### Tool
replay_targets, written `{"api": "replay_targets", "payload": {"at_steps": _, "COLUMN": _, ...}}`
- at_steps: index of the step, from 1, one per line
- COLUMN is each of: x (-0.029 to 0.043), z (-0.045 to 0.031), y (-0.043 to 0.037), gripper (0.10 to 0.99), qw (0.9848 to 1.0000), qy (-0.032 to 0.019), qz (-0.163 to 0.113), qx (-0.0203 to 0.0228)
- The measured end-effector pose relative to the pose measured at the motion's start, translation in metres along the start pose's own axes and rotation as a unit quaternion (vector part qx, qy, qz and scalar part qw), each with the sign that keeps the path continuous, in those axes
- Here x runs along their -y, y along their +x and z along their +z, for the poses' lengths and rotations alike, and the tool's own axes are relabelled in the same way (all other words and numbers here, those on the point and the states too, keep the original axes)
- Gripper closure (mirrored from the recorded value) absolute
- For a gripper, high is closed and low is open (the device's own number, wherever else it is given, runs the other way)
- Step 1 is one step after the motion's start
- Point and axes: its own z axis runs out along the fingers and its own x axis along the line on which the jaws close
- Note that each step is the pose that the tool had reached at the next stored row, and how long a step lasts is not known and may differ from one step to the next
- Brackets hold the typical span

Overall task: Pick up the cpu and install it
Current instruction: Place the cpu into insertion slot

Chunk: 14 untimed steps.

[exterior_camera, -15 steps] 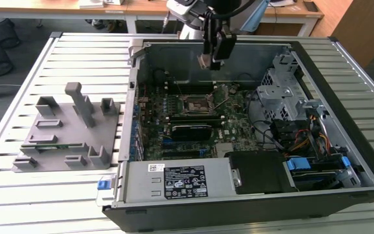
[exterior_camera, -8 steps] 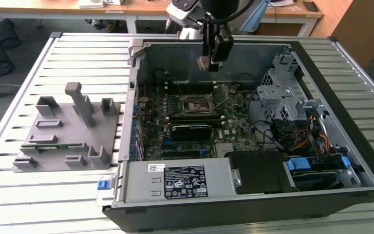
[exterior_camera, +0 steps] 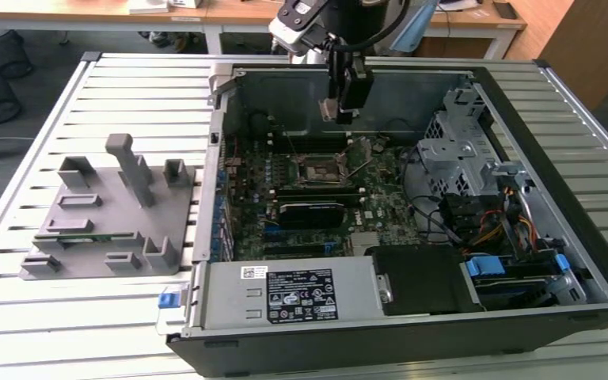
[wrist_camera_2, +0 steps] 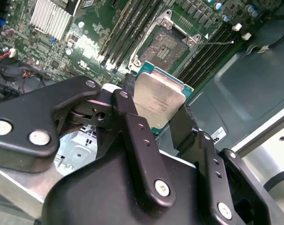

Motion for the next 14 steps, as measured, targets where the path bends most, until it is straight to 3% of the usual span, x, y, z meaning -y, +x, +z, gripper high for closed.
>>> {"api": "replay_targets", "payload": {"at_steps": 14, "x": 0.0015, "z": 0.0255, "y": 0.0023, "gripper": 0.545, "qw": 0.9999, "qy": 0.0, "qz": -0.01, "qx": -0.0004}}
